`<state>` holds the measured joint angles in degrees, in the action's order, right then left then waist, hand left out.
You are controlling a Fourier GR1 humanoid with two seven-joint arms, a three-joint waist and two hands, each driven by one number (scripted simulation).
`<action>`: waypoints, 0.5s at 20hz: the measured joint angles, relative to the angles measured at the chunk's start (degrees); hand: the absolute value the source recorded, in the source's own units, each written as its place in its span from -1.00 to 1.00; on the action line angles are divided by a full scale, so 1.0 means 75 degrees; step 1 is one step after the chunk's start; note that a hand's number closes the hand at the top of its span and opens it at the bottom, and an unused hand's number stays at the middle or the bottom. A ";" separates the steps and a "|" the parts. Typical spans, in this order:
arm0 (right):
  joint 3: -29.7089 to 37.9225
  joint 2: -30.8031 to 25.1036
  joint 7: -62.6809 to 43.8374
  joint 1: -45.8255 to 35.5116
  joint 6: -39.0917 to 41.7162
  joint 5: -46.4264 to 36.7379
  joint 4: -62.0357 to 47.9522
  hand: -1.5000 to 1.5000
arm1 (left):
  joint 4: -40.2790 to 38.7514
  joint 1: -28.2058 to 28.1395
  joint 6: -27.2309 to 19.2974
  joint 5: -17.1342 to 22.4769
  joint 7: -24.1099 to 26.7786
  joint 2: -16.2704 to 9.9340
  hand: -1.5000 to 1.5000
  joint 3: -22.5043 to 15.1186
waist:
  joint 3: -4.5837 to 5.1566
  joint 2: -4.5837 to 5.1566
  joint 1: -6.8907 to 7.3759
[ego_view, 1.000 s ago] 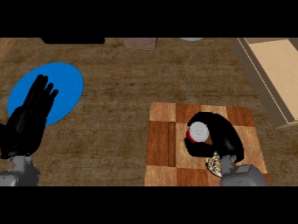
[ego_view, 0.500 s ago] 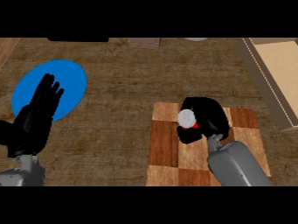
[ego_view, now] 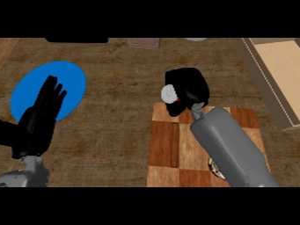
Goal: Pick the can from the cutting board and place it in the cardboard box
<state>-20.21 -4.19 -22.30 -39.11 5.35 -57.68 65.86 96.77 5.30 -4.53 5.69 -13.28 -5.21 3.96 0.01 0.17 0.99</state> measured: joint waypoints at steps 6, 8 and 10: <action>0.0227 0.0183 -0.0341 -0.0338 0.0203 -0.0167 0.0949 1.00 | -0.0153 0.0119 -0.0037 -0.0013 0.0034 -0.0018 0.00 0.0093 | -0.0001 -0.0031 -0.0109; 0.0500 0.0307 -0.0654 -0.0446 -0.0075 -0.0194 0.1243 1.00 | -0.0204 0.0093 -0.0003 0.0020 0.0109 -0.0022 0.00 0.0129 | 0.0000 -0.0038 -0.0127; 0.0757 0.0323 -0.1014 -0.0587 -0.0300 -0.0342 0.1449 1.00 | -0.0131 0.0071 -0.0076 -0.0040 0.0060 0.0026 0.00 0.0075 | -0.0001 -0.0041 -0.0131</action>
<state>-14.54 -1.77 -29.90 -43.52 3.10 -60.24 76.73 95.78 5.83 -5.10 5.38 -12.84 -5.01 4.53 0.00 -0.14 0.01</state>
